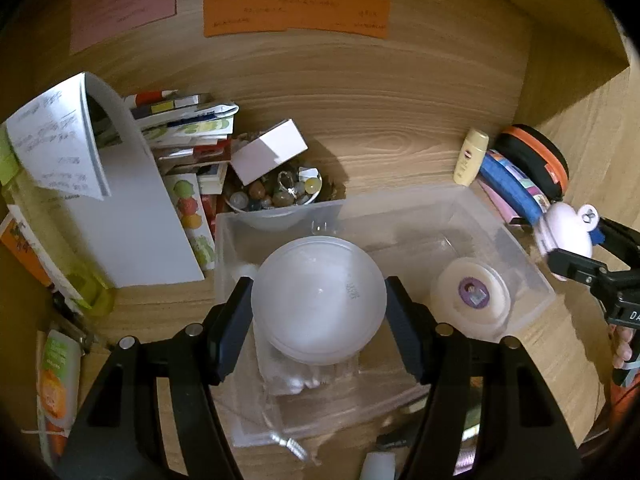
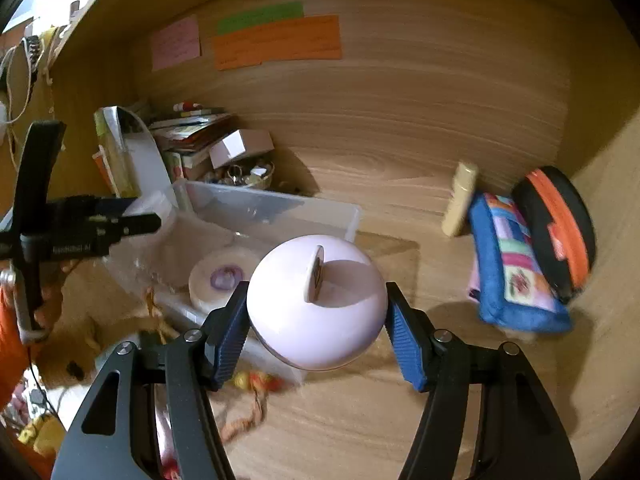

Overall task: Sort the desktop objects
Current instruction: 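Carry the white ball and the pink object over the clear bin with both grippers, then lower and release the white ball with the left gripper while the right gripper releases the pink object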

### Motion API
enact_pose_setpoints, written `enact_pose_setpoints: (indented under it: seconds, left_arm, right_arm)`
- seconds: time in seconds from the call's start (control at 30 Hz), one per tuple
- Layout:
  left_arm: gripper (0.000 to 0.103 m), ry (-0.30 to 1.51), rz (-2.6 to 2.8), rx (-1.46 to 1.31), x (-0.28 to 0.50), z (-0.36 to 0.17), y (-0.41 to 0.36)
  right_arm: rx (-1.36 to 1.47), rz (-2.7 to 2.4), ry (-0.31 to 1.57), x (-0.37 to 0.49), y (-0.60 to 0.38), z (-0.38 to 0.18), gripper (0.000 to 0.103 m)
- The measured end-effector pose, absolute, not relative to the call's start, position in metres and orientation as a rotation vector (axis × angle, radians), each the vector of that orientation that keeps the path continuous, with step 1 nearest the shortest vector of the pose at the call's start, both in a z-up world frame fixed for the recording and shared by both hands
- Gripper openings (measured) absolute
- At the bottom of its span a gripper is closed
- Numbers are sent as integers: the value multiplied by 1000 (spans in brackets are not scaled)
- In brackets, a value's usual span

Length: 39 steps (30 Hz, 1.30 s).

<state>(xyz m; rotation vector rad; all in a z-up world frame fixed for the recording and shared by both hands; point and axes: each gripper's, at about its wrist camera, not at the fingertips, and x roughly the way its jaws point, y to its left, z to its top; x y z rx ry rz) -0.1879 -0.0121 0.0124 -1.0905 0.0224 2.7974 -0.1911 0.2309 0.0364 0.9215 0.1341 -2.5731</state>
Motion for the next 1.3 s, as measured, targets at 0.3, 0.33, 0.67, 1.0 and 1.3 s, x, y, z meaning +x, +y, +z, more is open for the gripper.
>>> enact_pose_setpoints:
  seconds: [0.3, 0.33, 0.67, 1.0, 1.3]
  left_arm:
    - [64, 37, 2775, -1114, -206, 4, 5]
    - [64, 38, 2774, -1116, -208, 3, 6]
    - [64, 7, 2746, -1162, -219, -12, 5]
    - [64, 16, 2731, -1187, -220, -18, 10]
    - [64, 73, 2762, -1142, -211, -13, 17]
  right_arm:
    - [964, -2546, 127, -237, 199, 30, 60]
    - [975, -2545, 126, -243, 197, 29, 60]
    - [1038, -2521, 156, -269, 176, 8, 60]
    - [1028, -2544, 217, -266, 168, 3, 60]
    - [1023, -2559, 223, -265, 168, 3, 60]
